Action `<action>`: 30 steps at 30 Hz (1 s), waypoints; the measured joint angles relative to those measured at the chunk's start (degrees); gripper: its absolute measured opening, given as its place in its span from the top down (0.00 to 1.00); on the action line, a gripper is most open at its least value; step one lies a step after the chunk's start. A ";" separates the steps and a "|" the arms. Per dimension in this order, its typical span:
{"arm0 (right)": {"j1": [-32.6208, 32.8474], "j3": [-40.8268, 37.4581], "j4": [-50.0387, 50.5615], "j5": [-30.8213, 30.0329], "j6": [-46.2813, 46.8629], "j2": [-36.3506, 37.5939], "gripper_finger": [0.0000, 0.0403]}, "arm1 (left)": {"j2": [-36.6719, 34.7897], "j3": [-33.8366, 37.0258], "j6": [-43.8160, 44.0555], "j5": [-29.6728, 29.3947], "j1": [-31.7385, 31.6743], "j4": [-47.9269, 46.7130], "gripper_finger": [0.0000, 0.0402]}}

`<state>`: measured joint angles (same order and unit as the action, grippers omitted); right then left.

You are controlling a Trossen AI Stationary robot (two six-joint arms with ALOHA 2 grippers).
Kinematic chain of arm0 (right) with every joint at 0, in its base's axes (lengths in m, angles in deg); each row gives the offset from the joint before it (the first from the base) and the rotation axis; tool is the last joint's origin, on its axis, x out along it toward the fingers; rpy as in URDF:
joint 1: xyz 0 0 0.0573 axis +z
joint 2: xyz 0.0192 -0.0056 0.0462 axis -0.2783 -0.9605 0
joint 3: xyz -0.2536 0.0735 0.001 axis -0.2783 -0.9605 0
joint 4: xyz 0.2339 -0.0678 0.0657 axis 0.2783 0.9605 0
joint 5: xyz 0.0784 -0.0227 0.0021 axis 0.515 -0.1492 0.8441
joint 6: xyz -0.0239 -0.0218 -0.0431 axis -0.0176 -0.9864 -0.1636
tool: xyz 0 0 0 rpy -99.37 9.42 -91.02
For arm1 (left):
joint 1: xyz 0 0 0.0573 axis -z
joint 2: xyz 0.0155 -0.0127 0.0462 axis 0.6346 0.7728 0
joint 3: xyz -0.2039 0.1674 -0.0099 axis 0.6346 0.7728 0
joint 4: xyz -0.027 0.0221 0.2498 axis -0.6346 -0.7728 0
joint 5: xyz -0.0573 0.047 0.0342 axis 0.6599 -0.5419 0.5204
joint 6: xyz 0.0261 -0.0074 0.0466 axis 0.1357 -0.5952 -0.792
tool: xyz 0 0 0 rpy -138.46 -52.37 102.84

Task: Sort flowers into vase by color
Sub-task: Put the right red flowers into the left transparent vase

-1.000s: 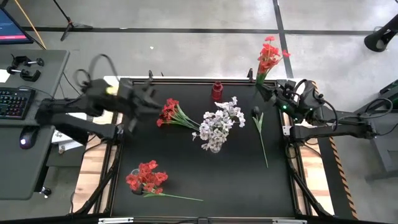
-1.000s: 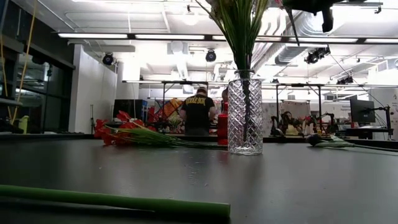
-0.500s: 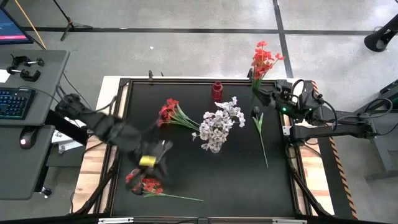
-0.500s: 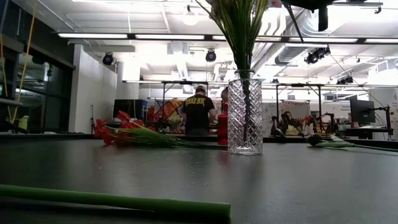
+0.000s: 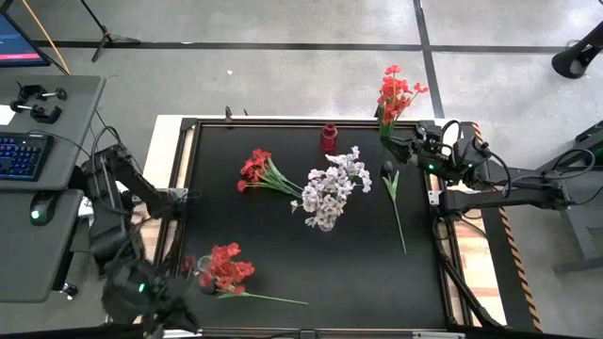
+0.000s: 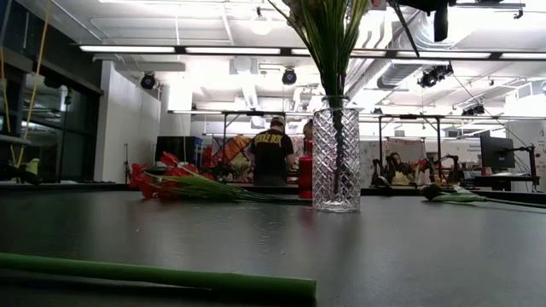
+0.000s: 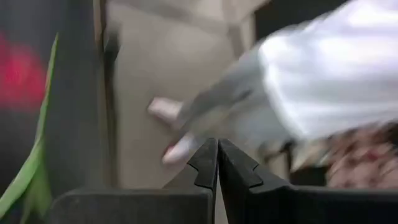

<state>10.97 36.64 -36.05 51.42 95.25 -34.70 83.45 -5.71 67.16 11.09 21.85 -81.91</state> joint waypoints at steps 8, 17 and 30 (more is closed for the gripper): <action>0.00 0.00 4.26 0.02 3.67 0.00 1.00 | 0.98 9.24 1.32 -0.43 6.72 -7.55 1.00; 0.00 0.00 6.18 0.00 5.90 0.00 1.00 | 0.53 17.31 0.22 -0.44 7.23 -8.48 1.00; 0.00 0.00 5.05 0.02 2.03 0.00 1.00 | -0.15 25.59 9.27 -2.53 6.65 -12.49 1.00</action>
<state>10.96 36.64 -31.00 51.43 97.28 -34.70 83.30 19.88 76.43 8.56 28.50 -94.40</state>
